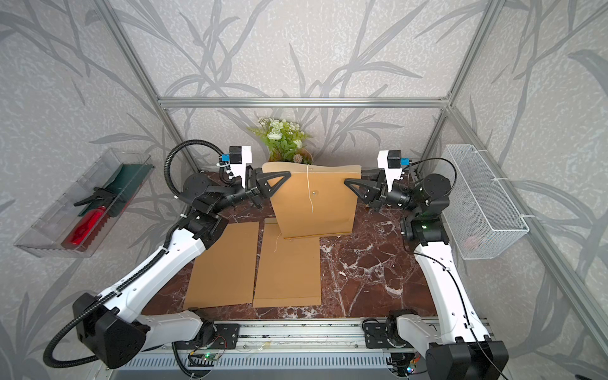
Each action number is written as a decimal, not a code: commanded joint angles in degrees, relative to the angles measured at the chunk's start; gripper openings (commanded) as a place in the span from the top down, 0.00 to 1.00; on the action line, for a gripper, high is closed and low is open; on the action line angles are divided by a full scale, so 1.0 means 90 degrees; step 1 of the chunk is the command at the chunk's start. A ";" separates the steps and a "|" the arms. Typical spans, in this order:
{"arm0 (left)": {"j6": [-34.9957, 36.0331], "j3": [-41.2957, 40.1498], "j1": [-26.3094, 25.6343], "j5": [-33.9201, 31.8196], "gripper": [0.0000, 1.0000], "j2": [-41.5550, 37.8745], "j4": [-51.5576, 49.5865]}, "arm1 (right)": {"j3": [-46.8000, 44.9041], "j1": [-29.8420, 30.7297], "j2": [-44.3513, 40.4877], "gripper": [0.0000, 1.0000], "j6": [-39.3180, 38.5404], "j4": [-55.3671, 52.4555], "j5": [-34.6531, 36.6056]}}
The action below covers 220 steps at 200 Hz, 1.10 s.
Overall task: Open the file bag
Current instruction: Place the file bag at the center of the board.
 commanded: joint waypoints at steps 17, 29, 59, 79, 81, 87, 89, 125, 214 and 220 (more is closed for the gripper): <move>-0.0658 0.0058 0.0005 -0.0076 1.00 -0.0007 0.0827 | -0.0085 0.0027 -0.0073 0.48 -0.0300 -0.0252 0.0038; -0.0761 0.0063 0.0001 -0.0043 1.00 -0.0003 0.0953 | -0.0117 0.0027 -0.0048 0.44 -0.0339 -0.0267 0.0045; -0.1083 0.0054 0.0012 -0.0029 1.00 0.0073 0.1299 | -0.0185 0.0027 0.0079 0.40 -0.0274 -0.0191 -0.0039; -0.1351 0.0007 0.0039 -0.0070 1.00 0.0176 0.1611 | -0.0279 0.0027 0.0113 0.39 -0.0231 -0.0150 -0.0093; -0.1389 0.0000 0.0046 -0.0080 1.00 0.0188 0.1655 | -0.0292 0.0027 0.0114 0.39 -0.0225 -0.0150 -0.0098; -0.1495 -0.0023 0.0047 -0.0109 1.00 0.0229 0.1781 | -0.0326 0.0027 0.0105 0.39 -0.0223 -0.0159 -0.0108; -0.1535 -0.0032 0.0053 -0.0116 1.00 0.0248 0.1827 | -0.0337 0.0027 0.0104 0.39 -0.0223 -0.0159 -0.0109; -0.2394 -0.0142 0.0179 -0.0229 1.00 0.0645 0.2801 | -0.0485 0.0027 -0.0075 0.62 -0.0426 -0.0566 -0.0070; -0.1759 -0.0559 0.0507 -0.0960 0.81 0.1102 0.1586 | -0.0331 0.0017 -0.0599 1.00 -0.1373 -0.3697 0.0666; -0.1584 -0.0576 0.0524 -0.1014 0.78 0.1073 0.1353 | -0.0293 0.0008 -0.0594 1.00 -0.1423 -0.3941 0.0756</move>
